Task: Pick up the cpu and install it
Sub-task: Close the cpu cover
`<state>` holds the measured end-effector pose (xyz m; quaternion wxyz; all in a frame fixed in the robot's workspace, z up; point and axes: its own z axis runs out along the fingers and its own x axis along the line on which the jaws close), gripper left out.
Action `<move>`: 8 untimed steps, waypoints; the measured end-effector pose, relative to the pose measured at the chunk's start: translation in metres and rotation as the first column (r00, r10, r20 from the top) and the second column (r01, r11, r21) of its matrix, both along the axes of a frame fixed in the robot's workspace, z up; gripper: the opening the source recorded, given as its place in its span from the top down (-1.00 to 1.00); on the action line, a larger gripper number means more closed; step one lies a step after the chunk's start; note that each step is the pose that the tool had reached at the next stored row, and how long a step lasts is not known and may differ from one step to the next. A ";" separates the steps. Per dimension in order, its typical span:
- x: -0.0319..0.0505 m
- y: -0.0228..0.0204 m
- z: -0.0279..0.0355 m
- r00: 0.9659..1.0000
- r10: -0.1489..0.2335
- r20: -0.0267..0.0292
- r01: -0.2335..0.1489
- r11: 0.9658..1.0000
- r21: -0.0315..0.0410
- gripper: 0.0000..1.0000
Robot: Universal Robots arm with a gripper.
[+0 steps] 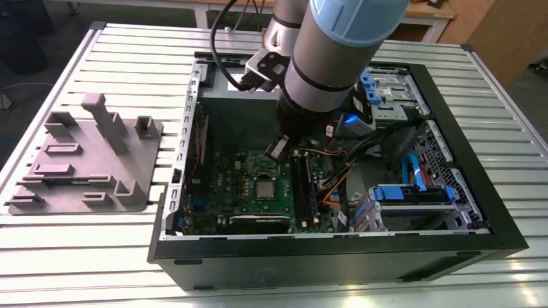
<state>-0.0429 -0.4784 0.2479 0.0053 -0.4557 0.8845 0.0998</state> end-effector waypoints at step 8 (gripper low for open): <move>-0.0001 -0.0052 0.0000 1.000 0.000 0.000 0.000 1.000 0.000 0.80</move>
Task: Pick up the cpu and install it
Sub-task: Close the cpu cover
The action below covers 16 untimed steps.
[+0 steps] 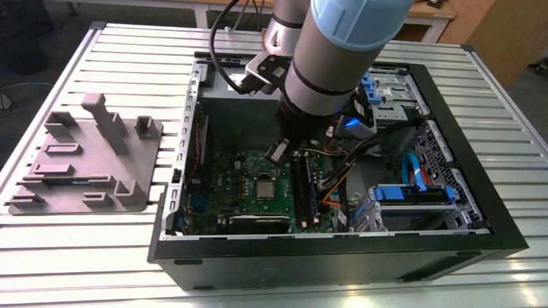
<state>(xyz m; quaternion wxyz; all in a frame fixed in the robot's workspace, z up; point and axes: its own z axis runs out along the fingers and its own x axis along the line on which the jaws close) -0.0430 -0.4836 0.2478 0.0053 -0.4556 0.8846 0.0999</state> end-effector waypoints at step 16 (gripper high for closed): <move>0.0000 -0.0054 -0.0001 1.000 0.000 0.000 0.000 1.000 0.000 0.80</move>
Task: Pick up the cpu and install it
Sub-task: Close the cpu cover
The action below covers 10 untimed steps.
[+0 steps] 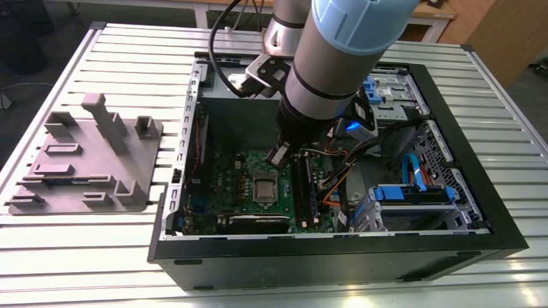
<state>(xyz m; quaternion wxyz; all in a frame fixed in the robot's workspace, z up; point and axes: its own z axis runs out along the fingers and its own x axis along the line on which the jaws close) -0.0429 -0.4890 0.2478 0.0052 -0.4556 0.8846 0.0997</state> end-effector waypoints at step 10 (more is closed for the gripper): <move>0.0000 -0.0007 0.0000 1.000 0.000 0.000 0.000 1.000 0.000 0.80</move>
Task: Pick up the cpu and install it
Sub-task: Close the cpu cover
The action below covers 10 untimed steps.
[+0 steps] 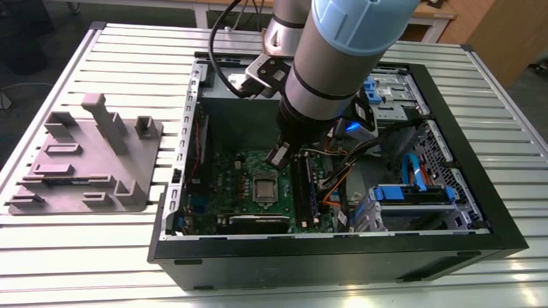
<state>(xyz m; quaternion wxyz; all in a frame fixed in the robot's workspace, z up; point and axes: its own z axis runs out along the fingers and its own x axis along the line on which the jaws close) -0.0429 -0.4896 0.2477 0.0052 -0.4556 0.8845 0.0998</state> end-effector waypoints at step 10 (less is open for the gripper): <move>0.0000 -0.0033 -0.0002 1.000 0.000 0.000 0.000 1.000 -0.018 0.80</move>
